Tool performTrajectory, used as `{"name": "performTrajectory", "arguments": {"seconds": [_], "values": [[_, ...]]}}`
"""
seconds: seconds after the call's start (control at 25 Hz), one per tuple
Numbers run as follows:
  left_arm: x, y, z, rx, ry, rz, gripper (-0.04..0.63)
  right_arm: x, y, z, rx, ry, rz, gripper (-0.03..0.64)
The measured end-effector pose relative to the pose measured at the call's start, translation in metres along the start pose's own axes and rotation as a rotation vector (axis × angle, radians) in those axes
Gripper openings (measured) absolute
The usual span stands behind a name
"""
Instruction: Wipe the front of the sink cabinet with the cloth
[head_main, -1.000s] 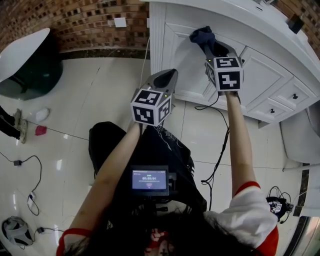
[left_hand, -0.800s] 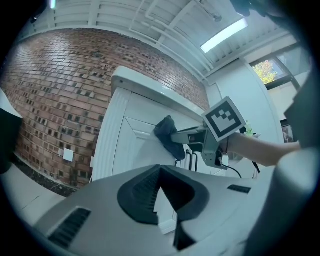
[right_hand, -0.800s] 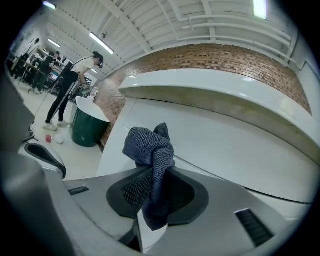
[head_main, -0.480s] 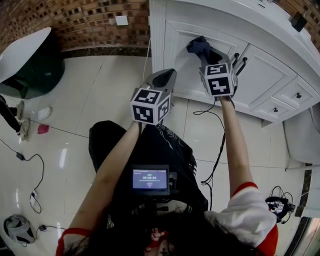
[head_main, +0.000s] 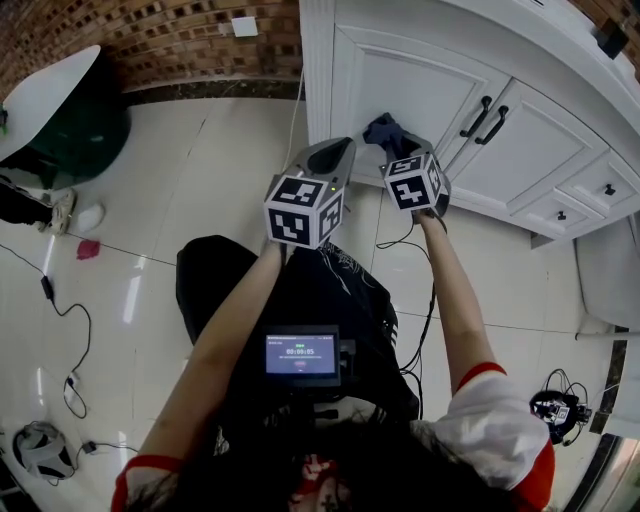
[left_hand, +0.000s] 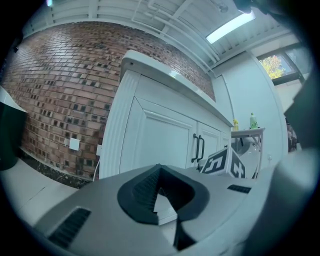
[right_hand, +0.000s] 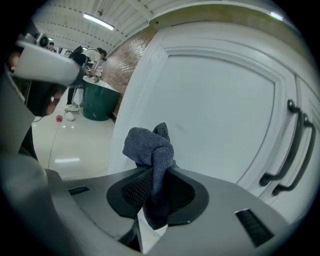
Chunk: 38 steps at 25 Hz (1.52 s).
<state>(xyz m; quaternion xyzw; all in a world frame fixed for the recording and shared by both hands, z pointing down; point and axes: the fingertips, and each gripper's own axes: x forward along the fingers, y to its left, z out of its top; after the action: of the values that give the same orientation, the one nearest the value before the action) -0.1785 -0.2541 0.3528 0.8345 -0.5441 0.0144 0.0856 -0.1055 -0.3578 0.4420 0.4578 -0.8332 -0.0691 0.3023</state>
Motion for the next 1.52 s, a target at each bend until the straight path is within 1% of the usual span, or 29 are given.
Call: {"name": "performTrajectory", "arguments": {"seconds": [0.16, 0.4, 0.56, 0.68, 0.76, 0.88, 1.12, 1.36, 1.52], "values": [[0.003, 0.003, -0.009, -0.007, 0.015, 0.002, 0.035, 0.023, 0.02, -0.043, 0.015, 0.081, 0.03, 0.084], [0.007, 0.005, -0.024, -0.019, 0.041, 0.0, 0.035, 0.046, 0.044, -0.093, 0.036, 0.189, 0.062, 0.084], [0.011, 0.004, -0.029, -0.014, 0.053, -0.009, 0.035, 0.059, 0.053, -0.129, 0.051, 0.275, 0.067, 0.084], [0.012, 0.005, -0.031, -0.015, 0.058, -0.009, 0.035, 0.062, 0.057, -0.145, 0.048, 0.315, 0.075, 0.084], [0.011, 0.006, -0.031, -0.019, 0.059, -0.005, 0.035, 0.06, 0.055, -0.145, 0.05, 0.314, 0.075, 0.084], [0.012, 0.005, -0.026, -0.027, 0.05, -0.003, 0.035, 0.047, 0.041, -0.122, 0.057, 0.254, 0.063, 0.084], [0.016, -0.016, -0.008, -0.018, 0.019, -0.033, 0.035, -0.005, -0.022, -0.055, 0.073, 0.105, -0.023, 0.084], [0.018, -0.043, 0.016, 0.003, -0.022, -0.071, 0.035, -0.079, -0.082, 0.034, 0.057, -0.103, -0.099, 0.084], [0.018, -0.061, 0.025, 0.023, -0.032, -0.091, 0.035, -0.125, -0.118, 0.091, 0.036, -0.232, -0.143, 0.084]]}}
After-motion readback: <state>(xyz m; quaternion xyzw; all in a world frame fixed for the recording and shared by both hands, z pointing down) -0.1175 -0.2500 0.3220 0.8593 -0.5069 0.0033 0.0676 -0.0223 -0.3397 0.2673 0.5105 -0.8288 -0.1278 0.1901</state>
